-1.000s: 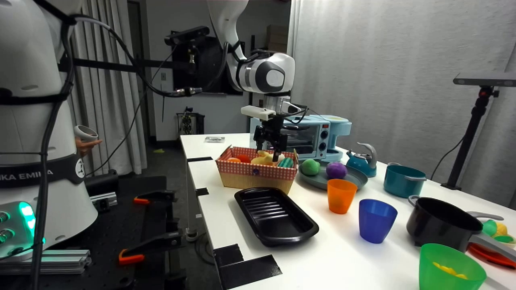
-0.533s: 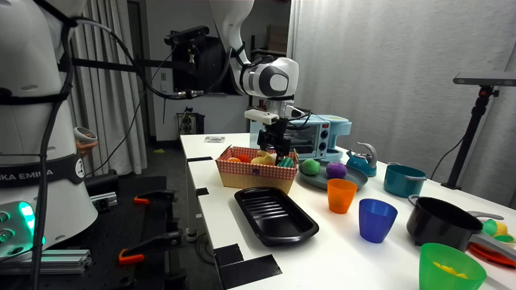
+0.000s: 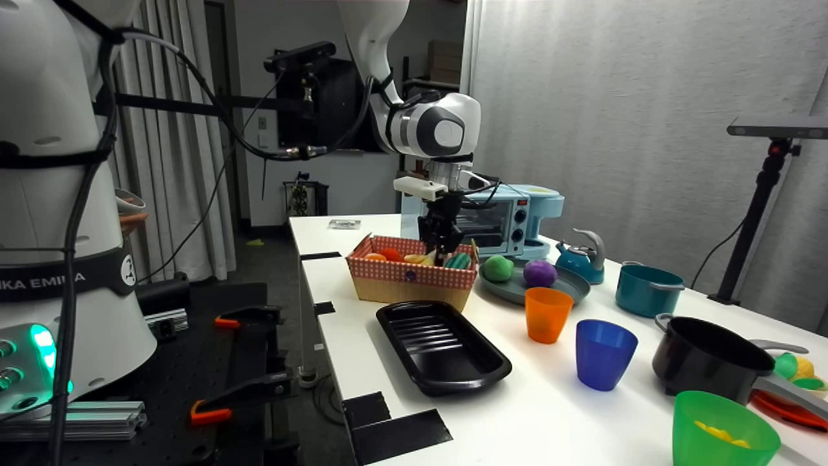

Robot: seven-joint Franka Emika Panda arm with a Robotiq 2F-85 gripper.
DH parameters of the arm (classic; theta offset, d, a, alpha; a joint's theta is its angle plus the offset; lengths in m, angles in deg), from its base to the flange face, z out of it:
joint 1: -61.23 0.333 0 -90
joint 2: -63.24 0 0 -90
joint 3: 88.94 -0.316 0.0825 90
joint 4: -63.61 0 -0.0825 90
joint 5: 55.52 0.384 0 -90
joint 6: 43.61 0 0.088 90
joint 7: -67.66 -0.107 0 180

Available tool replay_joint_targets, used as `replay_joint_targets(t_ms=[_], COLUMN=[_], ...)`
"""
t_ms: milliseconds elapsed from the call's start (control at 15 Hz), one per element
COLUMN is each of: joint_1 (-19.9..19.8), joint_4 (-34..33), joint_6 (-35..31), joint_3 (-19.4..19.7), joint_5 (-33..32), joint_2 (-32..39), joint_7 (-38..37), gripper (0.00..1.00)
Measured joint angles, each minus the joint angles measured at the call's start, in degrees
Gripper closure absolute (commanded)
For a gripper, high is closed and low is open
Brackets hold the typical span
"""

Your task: Take the banana, watermelon and peach plushies from the box one at a time and put them on the black plate

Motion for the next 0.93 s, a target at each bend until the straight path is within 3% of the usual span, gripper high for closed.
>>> replay_joint_targets(t_ms=[467,933], joint_1=[-0.06,-1.79], joint_4=[1.28,9.43], joint_6=[0.03,0.15], joint_3=[0.32,1.80], joint_5=[0.00,0.00], joint_2=[-3.77,-17.11], joint_7=[-0.45,-1.42], gripper=[0.98,0.97])
